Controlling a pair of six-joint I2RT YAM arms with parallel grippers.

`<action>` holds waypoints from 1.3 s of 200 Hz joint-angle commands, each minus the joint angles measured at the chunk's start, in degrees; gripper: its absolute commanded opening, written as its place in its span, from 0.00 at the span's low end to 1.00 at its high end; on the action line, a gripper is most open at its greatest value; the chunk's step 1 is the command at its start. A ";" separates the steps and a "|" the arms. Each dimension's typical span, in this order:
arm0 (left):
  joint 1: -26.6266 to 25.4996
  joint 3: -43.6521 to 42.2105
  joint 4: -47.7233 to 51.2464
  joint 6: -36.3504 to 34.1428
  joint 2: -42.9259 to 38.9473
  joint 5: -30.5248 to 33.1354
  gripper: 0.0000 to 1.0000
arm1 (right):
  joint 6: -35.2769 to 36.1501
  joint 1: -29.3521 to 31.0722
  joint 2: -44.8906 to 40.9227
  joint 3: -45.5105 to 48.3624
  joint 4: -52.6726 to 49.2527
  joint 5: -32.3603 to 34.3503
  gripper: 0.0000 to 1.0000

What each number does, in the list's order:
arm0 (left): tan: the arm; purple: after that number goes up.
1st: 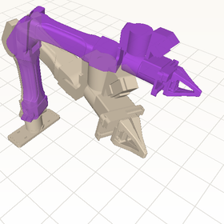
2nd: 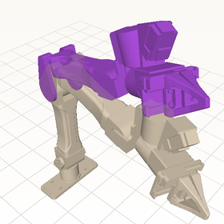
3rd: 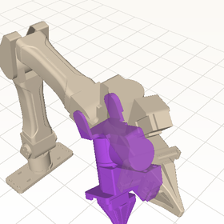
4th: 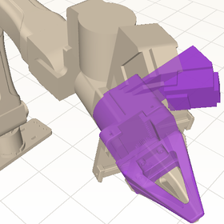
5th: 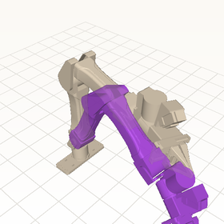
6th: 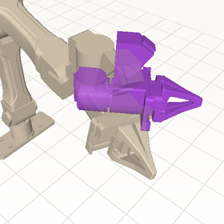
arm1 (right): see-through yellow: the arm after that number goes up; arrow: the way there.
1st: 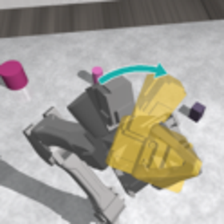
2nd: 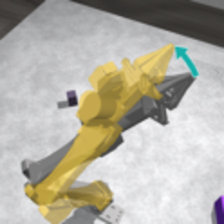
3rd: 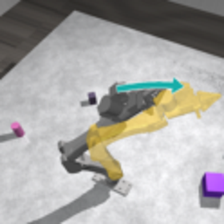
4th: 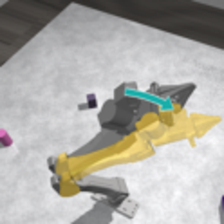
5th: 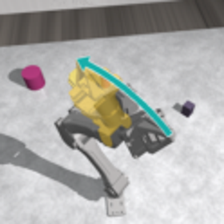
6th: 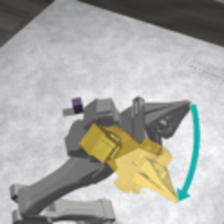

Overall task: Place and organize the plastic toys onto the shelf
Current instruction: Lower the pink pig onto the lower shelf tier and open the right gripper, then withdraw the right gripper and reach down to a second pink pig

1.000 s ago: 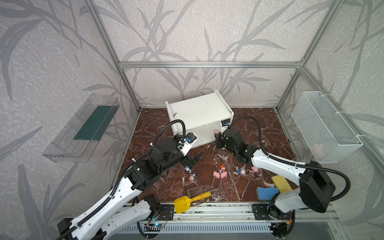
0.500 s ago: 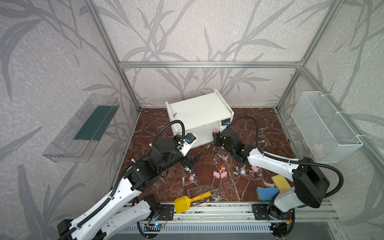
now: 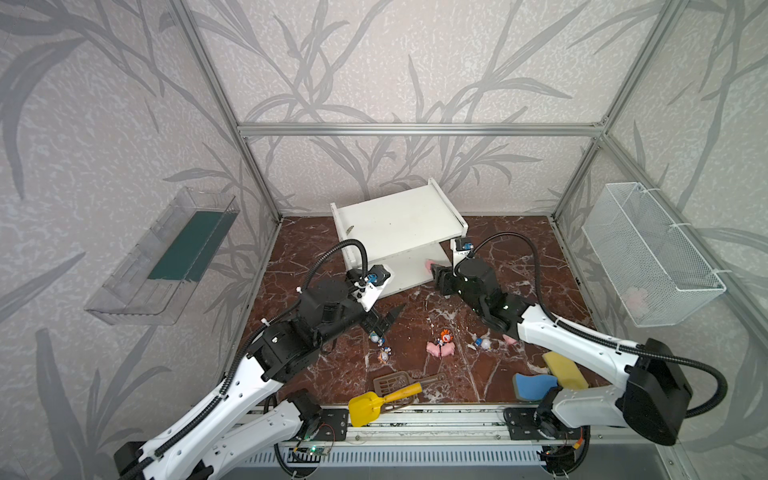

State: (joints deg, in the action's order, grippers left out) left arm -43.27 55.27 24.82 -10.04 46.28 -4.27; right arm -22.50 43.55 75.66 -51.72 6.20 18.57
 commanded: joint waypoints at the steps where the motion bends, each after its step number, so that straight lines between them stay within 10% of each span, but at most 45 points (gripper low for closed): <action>1: 0.43 -0.22 -0.91 0.27 -0.58 -0.93 0.99 | 0.14 -0.39 -2.08 1.61 -4.27 0.04 0.70; 95: 0.54 -0.34 -0.74 0.35 -0.23 -1.67 0.99 | -4.70 -2.07 -9.56 6.34 -18.32 2.35 0.79; 168: 0.52 -0.07 1.32 0.46 -0.05 -7.51 0.99 | -26.13 -7.76 -19.02 16.58 -44.61 2.66 0.86; 260: -0.24 3.45 5.95 2.03 9.65 -26.25 0.99 | -24.37 -22.52 -19.08 22.49 -39.79 -5.06 0.85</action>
State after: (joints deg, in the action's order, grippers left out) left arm -43.07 56.42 28.93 -8.34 54.26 -24.77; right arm -48.82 24.67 56.64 -31.33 -37.10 17.30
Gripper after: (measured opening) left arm 0.993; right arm 0.854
